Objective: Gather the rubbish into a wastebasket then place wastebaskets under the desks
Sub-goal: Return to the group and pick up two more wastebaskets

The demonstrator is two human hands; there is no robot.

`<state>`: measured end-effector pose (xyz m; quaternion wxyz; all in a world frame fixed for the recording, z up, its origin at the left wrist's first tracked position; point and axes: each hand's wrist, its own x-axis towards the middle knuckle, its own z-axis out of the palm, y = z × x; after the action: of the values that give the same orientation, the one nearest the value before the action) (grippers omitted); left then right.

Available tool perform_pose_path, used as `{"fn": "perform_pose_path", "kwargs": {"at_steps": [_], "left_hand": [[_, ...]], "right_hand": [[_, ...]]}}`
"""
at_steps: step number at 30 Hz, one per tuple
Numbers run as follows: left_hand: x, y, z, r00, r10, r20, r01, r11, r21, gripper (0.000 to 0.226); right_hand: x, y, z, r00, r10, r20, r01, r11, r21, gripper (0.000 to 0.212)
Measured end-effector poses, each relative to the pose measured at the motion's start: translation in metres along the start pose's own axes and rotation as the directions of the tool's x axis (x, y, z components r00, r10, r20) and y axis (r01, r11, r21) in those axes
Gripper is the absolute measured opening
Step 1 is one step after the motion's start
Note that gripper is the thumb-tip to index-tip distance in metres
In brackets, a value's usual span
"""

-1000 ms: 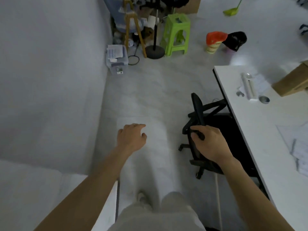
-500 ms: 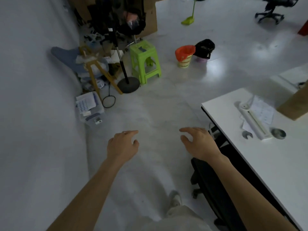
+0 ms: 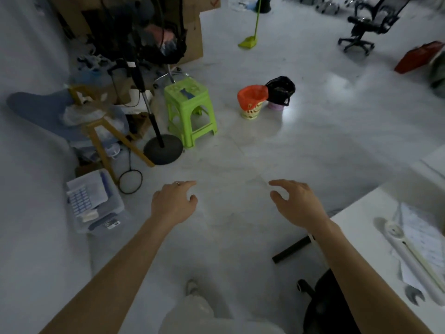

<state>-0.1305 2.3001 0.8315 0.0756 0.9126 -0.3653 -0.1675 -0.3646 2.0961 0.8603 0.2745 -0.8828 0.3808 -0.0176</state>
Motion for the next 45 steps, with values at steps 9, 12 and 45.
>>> {"fn": "perform_pose_path", "kwargs": {"at_steps": [9, 12, 45], "left_hand": [[0.202, 0.028, -0.057, 0.975, 0.216, 0.062, -0.221, 0.969, 0.108, 0.05], [0.272, 0.053, -0.054, 0.964, 0.243, 0.104, -0.257, 0.954, 0.157, 0.051], [0.997, 0.362, -0.099, 0.902, 0.281, 0.329, -0.356, 0.913, 0.198, 0.053]], "right_hand": [[0.134, -0.009, -0.027, 0.977, 0.194, -0.086, -0.191, 0.981, 0.033, 0.036], [0.19, 0.012, -0.029, 0.969, 0.232, -0.089, -0.227, 0.972, 0.065, 0.036], [0.884, 0.202, -0.253, 0.922, 0.384, 0.052, -0.381, 0.923, -0.053, 0.037]]}}
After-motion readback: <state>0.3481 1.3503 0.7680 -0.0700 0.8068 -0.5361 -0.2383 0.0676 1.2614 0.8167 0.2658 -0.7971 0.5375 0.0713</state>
